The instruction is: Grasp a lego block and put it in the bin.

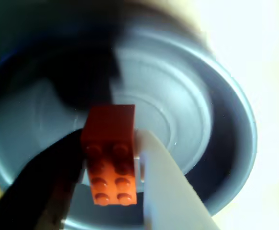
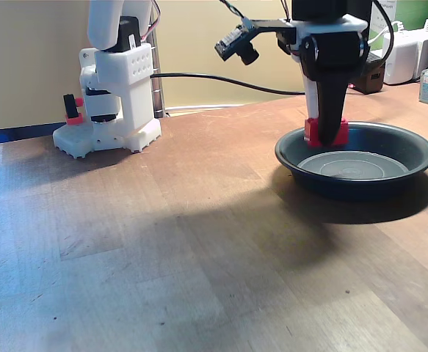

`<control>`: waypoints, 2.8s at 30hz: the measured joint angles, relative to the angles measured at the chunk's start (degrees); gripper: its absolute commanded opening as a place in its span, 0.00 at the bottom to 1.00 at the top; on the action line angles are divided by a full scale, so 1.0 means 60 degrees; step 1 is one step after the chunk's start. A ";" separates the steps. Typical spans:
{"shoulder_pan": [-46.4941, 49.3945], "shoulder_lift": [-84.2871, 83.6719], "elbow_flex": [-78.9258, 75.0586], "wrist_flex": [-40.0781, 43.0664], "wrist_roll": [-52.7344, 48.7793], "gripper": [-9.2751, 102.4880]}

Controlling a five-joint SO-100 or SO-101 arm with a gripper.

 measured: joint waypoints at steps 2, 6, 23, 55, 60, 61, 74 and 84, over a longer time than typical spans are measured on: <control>-0.0073 0.0000 0.0000 0.0044 -0.0059 0.18; -0.0117 0.0000 0.0000 0.0044 -0.0088 0.18; -0.0088 0.0000 -0.0645 0.1348 -0.0073 0.08; 0.6929 0.6050 0.3779 0.1436 -1.0049 0.08; 0.7280 0.6753 0.4351 0.1436 -1.0181 0.08; 0.7354 0.6929 0.4526 0.1436 -1.0181 0.08; 0.8071 1.1060 0.9536 -0.1187 -1.0254 0.08; 0.8481 1.3169 1.2642 -0.2739 -1.0254 0.08</control>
